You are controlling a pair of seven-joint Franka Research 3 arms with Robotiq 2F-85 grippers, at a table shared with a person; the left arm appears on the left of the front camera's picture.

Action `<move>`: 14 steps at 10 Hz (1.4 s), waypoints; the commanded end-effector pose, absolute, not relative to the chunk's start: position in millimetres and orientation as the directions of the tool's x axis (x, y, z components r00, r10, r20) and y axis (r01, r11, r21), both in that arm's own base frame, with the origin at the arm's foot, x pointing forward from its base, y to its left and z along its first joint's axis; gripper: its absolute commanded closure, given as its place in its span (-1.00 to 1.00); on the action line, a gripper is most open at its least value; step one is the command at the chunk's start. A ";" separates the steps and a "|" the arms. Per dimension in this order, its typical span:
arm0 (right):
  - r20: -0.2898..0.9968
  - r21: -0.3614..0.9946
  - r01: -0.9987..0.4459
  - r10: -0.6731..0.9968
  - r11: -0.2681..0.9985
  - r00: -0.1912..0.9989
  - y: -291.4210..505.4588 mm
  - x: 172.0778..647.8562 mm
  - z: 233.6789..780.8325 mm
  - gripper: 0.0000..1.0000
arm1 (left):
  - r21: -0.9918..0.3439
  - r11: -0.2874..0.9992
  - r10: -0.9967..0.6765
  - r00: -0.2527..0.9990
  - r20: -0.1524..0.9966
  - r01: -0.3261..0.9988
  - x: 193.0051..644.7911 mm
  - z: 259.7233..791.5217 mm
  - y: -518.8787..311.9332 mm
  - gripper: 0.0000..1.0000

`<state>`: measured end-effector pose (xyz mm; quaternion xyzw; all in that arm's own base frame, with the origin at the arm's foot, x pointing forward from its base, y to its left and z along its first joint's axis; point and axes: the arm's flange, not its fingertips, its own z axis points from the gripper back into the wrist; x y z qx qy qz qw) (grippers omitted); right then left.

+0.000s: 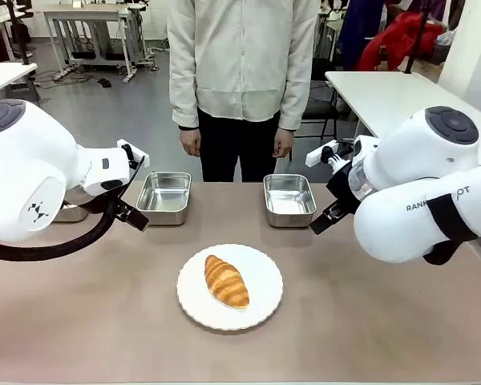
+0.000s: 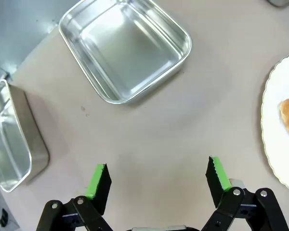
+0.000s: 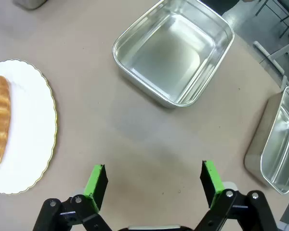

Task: Place the bread in the container.
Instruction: Place the Butter Roll into the Airtight Container indicated by the human.

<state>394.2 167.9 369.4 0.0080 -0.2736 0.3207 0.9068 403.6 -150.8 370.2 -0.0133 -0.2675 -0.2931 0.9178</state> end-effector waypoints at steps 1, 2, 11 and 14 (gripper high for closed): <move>0.502 -0.161 -0.586 0.577 0.794 0.645 167.9 394.2 369.7 -1.00 | 0.132 0.828 -0.531 0.685 0.499 0.545 403.6 370.2 -150.8 -1.00; 0.502 -0.161 -0.586 0.577 0.794 0.645 167.9 394.2 369.7 -1.00 | 0.132 0.828 -0.531 0.685 0.499 0.545 403.6 370.2 -150.8 -1.00; 0.546 -0.171 -0.574 0.562 0.801 0.621 146.7 413.8 427.2 -1.00 | 0.093 0.825 -0.517 0.677 0.523 0.558 406.7 399.5 -130.9 -1.00; 0.584 -0.089 -0.591 0.523 0.801 0.621 90.0 444.7 493.3 -1.00 | -0.016 0.777 -0.517 0.652 0.555 0.629 430.7 460.6 -70.1 -1.00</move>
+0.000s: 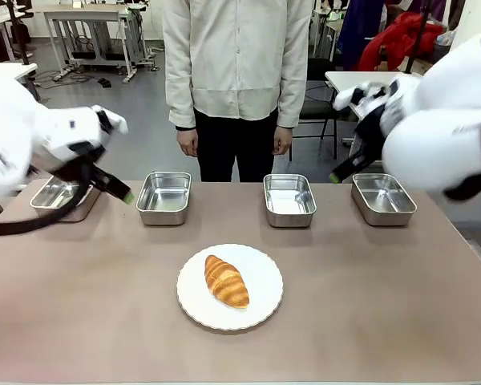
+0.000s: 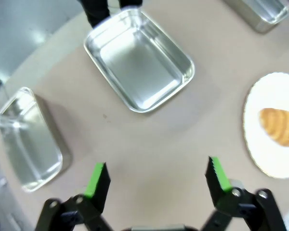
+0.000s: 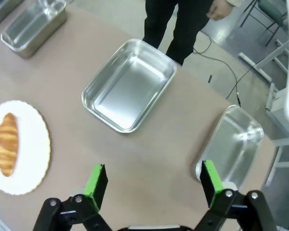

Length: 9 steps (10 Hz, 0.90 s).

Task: Place the bread in the container.
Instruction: Place the Butter Roll into the Airtight Container indicated by the human.

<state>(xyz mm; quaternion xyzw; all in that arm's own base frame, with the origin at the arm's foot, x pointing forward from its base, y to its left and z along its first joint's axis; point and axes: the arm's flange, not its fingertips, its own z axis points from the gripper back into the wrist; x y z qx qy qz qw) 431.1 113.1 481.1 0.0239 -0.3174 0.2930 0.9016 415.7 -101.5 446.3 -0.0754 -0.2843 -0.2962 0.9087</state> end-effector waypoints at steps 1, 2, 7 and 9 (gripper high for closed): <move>0.592 -0.062 -0.594 0.508 0.802 0.625 60.1 456.0 508.4 -1.00 | -0.057 0.741 -0.528 0.632 0.567 0.669 440.8 477.6 -41.4 -1.00; 0.598 -0.034 -0.630 0.520 0.776 0.610 34.8 465.1 515.0 -1.00 | -0.098 0.695 -0.542 0.608 0.580 0.713 448.3 488.6 -10.7 -1.00; 0.627 0.028 -0.646 0.490 0.763 0.605 -44.5 482.7 508.1 -1.00 | -0.124 0.542 -0.589 0.481 0.650 0.831 457.4 497.3 98.9 -1.00; 0.620 0.062 -0.643 0.475 0.764 0.624 -44.6 471.6 511.5 -1.00 | -0.164 0.566 -0.563 0.524 0.639 0.808 451.0 498.2 106.1 -1.00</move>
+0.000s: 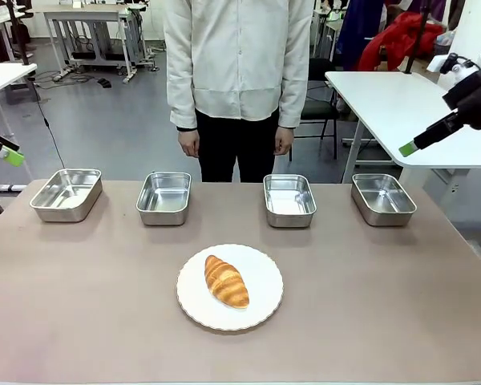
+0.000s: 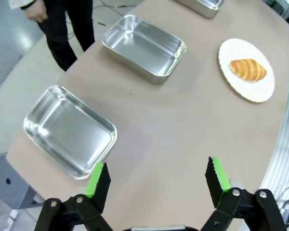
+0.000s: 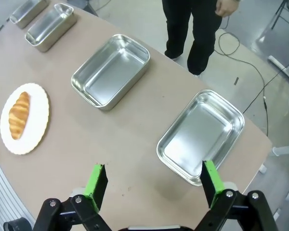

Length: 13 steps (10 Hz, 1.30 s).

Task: Place the bread in the container.
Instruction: Place the Butter Roll into the Airtight Container indicated by the human.

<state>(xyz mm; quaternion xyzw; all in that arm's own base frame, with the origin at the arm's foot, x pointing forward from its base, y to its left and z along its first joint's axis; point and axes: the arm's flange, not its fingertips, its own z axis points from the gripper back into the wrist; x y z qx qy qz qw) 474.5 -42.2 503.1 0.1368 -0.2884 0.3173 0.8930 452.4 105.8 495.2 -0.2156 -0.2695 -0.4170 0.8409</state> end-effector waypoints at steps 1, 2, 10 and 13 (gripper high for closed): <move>0.620 0.062 -0.643 0.475 0.764 0.624 -44.6 471.6 511.5 -1.00 | -0.164 0.566 -0.563 0.524 0.639 0.808 451.0 498.2 106.1 -1.00; 0.620 0.062 -0.643 0.475 0.764 0.624 -44.6 471.6 511.5 -1.00 | -0.164 0.566 -0.563 0.524 0.639 0.808 451.0 498.2 106.1 -1.00; 0.718 0.130 -0.719 0.435 0.682 0.543 -128.0 482.5 526.9 -1.00 | -0.190 0.567 -0.364 0.451 0.815 0.801 428.2 523.2 187.3 -1.00; 0.765 0.139 -0.746 0.408 0.651 0.498 -132.2 481.5 535.0 -1.00 | -0.186 0.558 -0.295 0.403 0.866 0.808 421.4 530.3 193.2 -1.00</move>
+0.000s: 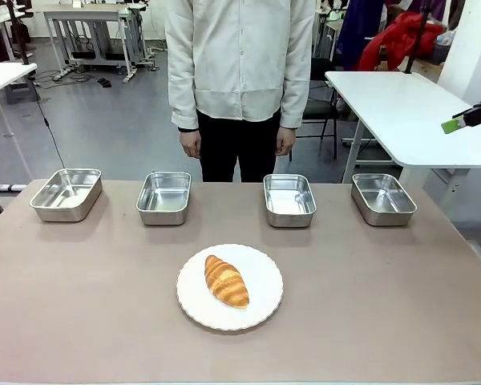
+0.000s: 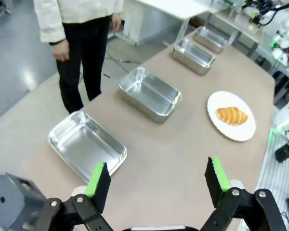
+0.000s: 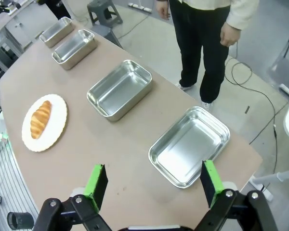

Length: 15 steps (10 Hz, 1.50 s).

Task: Place the bread in the container.
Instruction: Place the Butter Roll into the Airtight Container indicated by the human.

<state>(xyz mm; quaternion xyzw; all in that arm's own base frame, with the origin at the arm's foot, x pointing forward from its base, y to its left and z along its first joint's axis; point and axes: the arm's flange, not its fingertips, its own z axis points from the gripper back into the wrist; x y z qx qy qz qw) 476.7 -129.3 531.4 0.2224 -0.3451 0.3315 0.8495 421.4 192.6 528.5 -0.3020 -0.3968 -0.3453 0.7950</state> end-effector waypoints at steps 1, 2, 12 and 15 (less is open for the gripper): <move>0.770 0.134 -0.747 0.406 0.652 0.493 -132.4 482.1 537.9 -1.00 | -0.183 0.561 -0.287 0.397 0.872 0.807 421.3 531.7 192.0 -1.00; 0.771 0.137 -0.746 0.403 0.652 0.493 -131.8 479.9 539.3 -1.00 | -0.182 0.572 -0.291 0.406 0.866 0.799 419.8 532.5 189.8 -1.00; 0.743 0.154 -0.725 0.405 0.671 0.533 -130.1 476.6 538.8 -1.00 | -0.207 0.595 -0.299 0.453 0.840 0.776 424.8 529.7 179.6 -1.00; 0.743 0.154 -0.725 0.405 0.671 0.533 -130.1 476.6 538.8 -1.00 | -0.207 0.595 -0.299 0.453 0.840 0.776 424.8 529.7 179.6 -1.00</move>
